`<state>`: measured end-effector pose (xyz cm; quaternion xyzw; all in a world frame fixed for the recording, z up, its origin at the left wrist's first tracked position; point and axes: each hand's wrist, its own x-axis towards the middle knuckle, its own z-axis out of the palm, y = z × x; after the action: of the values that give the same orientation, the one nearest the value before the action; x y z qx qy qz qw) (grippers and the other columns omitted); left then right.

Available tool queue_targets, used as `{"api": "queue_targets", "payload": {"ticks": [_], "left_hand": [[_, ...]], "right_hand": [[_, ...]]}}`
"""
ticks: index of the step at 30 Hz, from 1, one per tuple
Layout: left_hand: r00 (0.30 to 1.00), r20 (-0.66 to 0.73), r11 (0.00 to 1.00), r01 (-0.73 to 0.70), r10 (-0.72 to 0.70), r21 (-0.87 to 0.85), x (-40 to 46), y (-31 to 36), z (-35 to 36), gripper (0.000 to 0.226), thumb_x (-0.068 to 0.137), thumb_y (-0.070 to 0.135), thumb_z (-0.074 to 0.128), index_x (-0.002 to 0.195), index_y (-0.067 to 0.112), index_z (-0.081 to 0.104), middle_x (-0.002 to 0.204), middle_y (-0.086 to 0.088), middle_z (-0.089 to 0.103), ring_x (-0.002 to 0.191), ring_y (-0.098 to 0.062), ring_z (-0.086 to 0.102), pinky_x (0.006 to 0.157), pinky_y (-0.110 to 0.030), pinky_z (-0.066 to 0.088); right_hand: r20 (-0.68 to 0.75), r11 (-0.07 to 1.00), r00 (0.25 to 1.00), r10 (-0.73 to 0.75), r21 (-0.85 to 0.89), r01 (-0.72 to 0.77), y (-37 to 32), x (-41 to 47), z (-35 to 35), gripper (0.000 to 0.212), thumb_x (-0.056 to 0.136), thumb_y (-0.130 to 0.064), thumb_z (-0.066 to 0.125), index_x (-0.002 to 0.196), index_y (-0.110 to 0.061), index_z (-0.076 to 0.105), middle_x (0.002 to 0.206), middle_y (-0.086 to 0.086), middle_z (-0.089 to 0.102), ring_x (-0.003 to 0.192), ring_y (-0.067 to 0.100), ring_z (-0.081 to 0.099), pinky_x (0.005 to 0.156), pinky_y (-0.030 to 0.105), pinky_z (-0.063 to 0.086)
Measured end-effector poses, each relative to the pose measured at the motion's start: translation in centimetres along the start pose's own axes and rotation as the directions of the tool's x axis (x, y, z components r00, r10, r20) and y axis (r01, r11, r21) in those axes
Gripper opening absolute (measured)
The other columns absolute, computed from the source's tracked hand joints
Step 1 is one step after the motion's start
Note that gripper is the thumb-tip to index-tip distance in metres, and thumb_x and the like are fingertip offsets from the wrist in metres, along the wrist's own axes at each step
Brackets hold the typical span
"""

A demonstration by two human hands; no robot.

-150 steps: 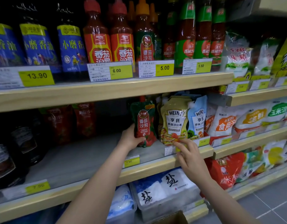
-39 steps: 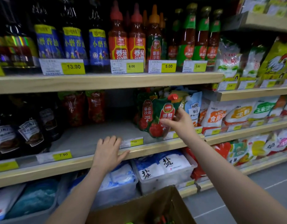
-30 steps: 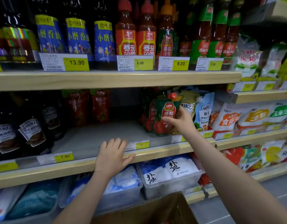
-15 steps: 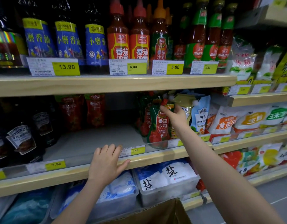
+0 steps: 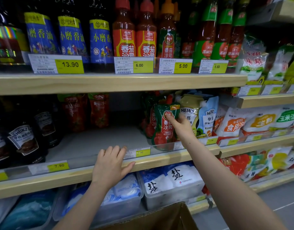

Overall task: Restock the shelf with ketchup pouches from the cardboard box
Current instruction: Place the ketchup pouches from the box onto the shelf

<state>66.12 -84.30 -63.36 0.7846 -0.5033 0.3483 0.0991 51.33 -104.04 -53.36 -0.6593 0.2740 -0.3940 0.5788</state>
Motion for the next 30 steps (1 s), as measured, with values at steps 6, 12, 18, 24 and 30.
{"api": "queue_targets", "payload": {"ticks": [6, 12, 18, 24, 30], "left_hand": [[1.0, -0.013, 1.0, -0.018, 0.018, 0.0, -0.1, -0.1, 0.2, 0.057, 0.082, 0.06, 0.034, 0.103, 0.015, 0.06, 0.081, -0.002, 0.058, 0.07, -0.024, 0.054, 0.062, -0.034, 0.041], [1.0, 0.011, 1.0, -0.009, 0.009, 0.006, -0.1, -0.2, -0.1, 0.058, 0.082, 0.06, 0.032, 0.105, 0.014, 0.06, 0.082, -0.003, 0.057, 0.072, -0.024, 0.054, 0.063, -0.035, 0.04], [1.0, 0.018, 0.989, 0.007, -0.004, -0.149, -1.1, 1.1, -0.6, 0.062, 0.084, 0.056, 0.035, 0.123, 0.01, 0.05, 0.112, -0.011, 0.058, 0.102, -0.03, 0.055, 0.092, -0.047, 0.039], [0.99, 0.027, 0.813, -0.1, 0.141, -0.574, -7.7, 6.9, 0.3, 0.049, 0.085, 0.038, 0.046, 0.124, 0.009, 0.05, 0.127, -0.01, 0.054, 0.118, -0.023, 0.043, 0.106, -0.04, 0.031], [0.789, 0.483, 0.662, 0.132, 0.381, -0.738, -15.3, 12.8, 2.1, 0.046, 0.088, 0.043, 0.038, 0.133, 0.03, 0.039, 0.133, 0.015, 0.043, 0.112, -0.002, 0.05, 0.096, -0.019, 0.043]], "right_hand": [[-0.002, 1.0, 1.0, -0.017, -0.018, 0.017, 0.8, 0.6, 0.9, 0.012, 0.089, -0.033, 0.056, 0.096, -0.023, 0.052, 0.096, -0.001, 0.065, 0.088, 0.012, 0.064, 0.066, 0.023, 0.05], [-0.035, 0.995, 0.999, -0.024, -0.093, 0.02, 0.2, -0.9, -0.1, 0.056, 0.085, -0.036, 0.061, 0.132, -0.012, 0.041, 0.123, 0.001, 0.055, 0.11, 0.015, 0.055, 0.086, 0.028, 0.048], [0.002, 0.935, 0.999, -0.038, -0.353, 0.036, 3.5, -11.2, -6.3, 0.056, 0.085, -0.031, 0.063, 0.135, -0.02, 0.039, 0.128, -0.005, 0.048, 0.115, 0.01, 0.047, 0.096, 0.029, 0.04], [0.039, 0.765, 0.964, 0.262, -0.617, -0.183, 12.8, -21.8, -10.4, 0.057, 0.087, -0.029, 0.06, 0.138, -0.023, 0.037, 0.142, -0.002, 0.041, 0.13, 0.016, 0.039, 0.105, 0.03, 0.034], [0.112, 0.683, 0.891, 0.44, -0.685, -0.252, 17.3, -25.8, -10.6, 0.052, 0.094, -0.033, 0.046, 0.137, -0.049, 0.021, 0.14, -0.007, 0.044, 0.123, 0.015, 0.048, 0.103, 0.034, 0.043]]}}
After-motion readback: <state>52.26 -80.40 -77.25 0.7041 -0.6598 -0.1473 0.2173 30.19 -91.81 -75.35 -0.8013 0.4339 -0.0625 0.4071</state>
